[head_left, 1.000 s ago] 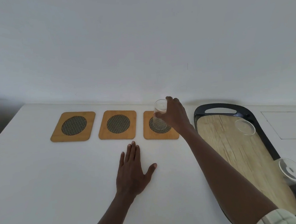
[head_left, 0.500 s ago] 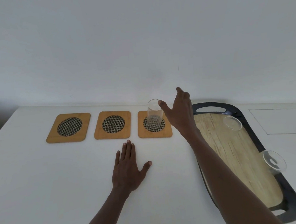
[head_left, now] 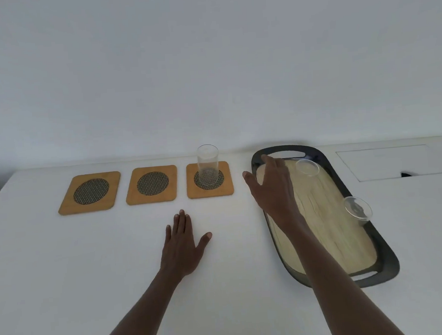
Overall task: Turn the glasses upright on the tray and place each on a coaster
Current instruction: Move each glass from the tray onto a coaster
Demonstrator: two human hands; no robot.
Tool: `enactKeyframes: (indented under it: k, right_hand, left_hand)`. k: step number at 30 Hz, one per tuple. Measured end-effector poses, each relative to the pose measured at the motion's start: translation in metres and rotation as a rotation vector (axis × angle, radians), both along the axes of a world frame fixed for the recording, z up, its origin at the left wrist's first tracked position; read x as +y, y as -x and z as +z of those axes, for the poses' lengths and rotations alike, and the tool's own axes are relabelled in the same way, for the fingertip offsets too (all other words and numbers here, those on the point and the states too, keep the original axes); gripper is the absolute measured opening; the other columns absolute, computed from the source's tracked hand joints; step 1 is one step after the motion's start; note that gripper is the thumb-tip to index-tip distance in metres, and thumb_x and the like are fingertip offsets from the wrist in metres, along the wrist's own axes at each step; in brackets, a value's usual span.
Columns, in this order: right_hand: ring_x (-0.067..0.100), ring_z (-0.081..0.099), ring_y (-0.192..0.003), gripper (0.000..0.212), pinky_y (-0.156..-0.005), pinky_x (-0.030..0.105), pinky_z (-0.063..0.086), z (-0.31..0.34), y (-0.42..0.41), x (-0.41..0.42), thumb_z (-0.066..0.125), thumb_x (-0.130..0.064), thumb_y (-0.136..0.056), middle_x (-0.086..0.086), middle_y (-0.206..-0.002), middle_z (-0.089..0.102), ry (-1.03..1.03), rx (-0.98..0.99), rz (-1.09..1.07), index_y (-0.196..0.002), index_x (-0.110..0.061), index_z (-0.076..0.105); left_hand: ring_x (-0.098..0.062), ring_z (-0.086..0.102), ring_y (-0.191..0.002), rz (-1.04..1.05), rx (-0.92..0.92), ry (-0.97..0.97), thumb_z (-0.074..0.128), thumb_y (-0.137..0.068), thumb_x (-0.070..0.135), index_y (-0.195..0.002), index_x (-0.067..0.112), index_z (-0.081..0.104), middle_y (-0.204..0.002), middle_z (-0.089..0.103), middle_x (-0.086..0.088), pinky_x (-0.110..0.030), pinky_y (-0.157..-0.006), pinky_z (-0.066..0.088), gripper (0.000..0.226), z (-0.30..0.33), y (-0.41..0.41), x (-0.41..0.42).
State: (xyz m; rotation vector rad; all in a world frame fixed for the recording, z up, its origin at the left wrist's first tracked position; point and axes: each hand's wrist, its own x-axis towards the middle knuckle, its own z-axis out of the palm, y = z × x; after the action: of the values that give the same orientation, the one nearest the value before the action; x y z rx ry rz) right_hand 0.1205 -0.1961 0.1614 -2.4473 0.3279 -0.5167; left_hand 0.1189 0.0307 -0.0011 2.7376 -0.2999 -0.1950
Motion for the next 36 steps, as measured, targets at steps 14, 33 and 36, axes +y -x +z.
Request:
enactKeyframes:
  k: [14, 33, 36]
  right_hand:
    - [0.027, 0.045, -0.125, 0.048, -0.095, 0.035, 0.042, 0.002, 0.082, -0.094, 0.064, -0.036, -0.09, 0.01, -0.131, 0.056, 0.121, 0.04, -0.114, -0.127, -0.007, 0.058]
    - [0.037, 0.047, -0.126, 0.079, -0.096, 0.047, 0.046, -0.022, 0.1, -0.183, 0.067, -0.045, -0.086, 0.017, -0.138, 0.045, 0.162, 0.523, -0.108, -0.146, -0.011, 0.03]
    - [0.035, 0.054, -0.119, 0.076, -0.092, 0.044, 0.048, -0.026, 0.1, -0.185, 0.068, -0.043, -0.086, 0.016, -0.134, 0.048, 0.151, 0.505, -0.112, -0.145, -0.013, 0.032]
  left_hand:
    - [-0.018, -0.012, -0.153, -0.075, 0.006, 0.044, 0.024, -0.095, 0.068, -0.156, 0.006, -0.001, -0.166, -0.01, -0.006, -0.04, -0.126, -0.001, 0.09, 0.002, 0.074, -0.062]
    - [-0.012, -0.01, -0.153, -0.08, -0.119, -0.007, 0.022, -0.094, 0.07, -0.158, 0.01, 0.005, -0.166, -0.006, 0.0, -0.035, -0.125, 0.0, 0.089, -0.01, 0.107, -0.083]
    - [-0.011, -0.009, -0.153, -0.074, -0.122, -0.003, 0.026, -0.095, 0.068, -0.158, 0.01, 0.006, -0.166, -0.005, 0.0, -0.035, -0.125, 0.002, 0.088, -0.009, 0.107, -0.083]
